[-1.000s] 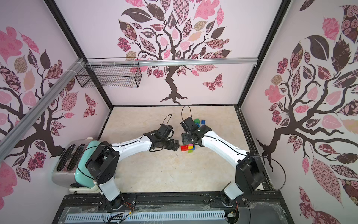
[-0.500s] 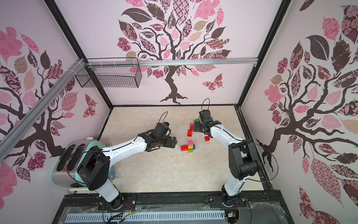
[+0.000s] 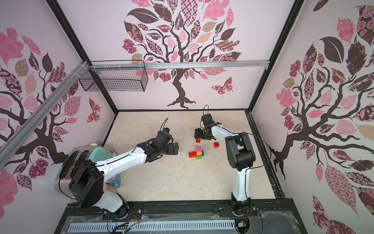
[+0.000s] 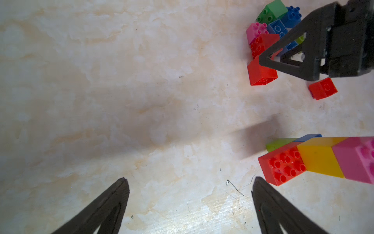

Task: Assemble the number 4 with lego
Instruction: Pick up the lego brick from the center of the board.

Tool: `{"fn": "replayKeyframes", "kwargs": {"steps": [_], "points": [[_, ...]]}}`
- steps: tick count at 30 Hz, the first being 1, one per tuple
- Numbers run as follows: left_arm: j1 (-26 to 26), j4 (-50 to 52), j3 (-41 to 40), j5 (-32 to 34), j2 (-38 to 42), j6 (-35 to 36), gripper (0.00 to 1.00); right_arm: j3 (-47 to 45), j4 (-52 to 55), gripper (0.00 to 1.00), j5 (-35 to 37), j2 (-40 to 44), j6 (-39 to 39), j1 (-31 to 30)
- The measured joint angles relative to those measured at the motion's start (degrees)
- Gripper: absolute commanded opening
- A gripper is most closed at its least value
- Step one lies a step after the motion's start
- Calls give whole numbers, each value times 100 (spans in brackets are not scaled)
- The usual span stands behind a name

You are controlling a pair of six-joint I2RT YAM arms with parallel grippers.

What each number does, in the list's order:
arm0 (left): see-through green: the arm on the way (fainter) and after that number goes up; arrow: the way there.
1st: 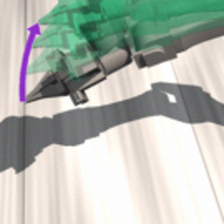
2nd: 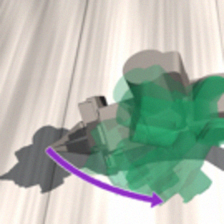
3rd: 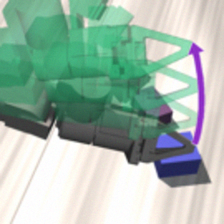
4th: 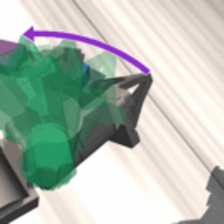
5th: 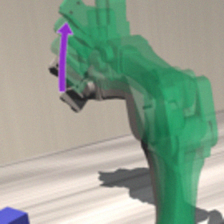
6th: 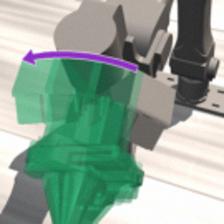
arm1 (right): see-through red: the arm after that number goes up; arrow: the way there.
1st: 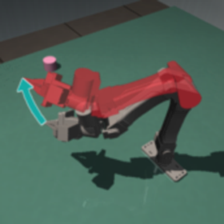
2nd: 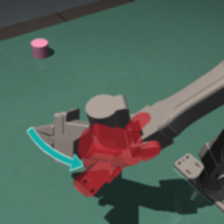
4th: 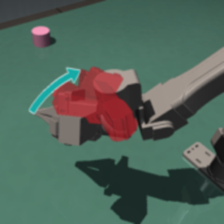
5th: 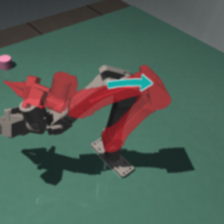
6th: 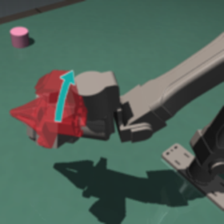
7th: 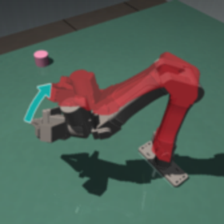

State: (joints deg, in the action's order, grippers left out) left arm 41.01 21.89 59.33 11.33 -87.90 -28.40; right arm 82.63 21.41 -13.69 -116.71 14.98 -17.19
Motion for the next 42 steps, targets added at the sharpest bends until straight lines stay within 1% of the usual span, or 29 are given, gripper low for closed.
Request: {"fn": "replayKeyframes", "kwargs": {"steps": [6, 10, 13, 17, 23, 29, 35, 42], "points": [[0, 0, -44, 48, 0, -20, 98, 490, 179, 71, -374, -463, -11, -120], [0, 0, -44, 63, 0, -20, 98, 935, 358, 70, -365, -730, -48, -315], [0, 0, -44, 70, 0, -17, 98, 1088, 470, 70, -256, -820, -94, -426], [0, -2, -50, 109, 0, -11, 98, 1082, 688, 70, 17, -822, -245, -549], [0, -11, -111, 131, 0, -9, 98, 1056, 833, 70, 332, -809, -667, -551], [0, -39, -144, 133, 0, -11, 98, 1040, 922, 59, 457, -807, -984, -551], [0, -46, -184, 149, 2, -13, 98, 1023, 960, 60, 522, -796, -1169, -553], [0, -72, -201, 146, 2, -13, 98, 881, 966, 58, 612, -708, -1408, -553]]}}
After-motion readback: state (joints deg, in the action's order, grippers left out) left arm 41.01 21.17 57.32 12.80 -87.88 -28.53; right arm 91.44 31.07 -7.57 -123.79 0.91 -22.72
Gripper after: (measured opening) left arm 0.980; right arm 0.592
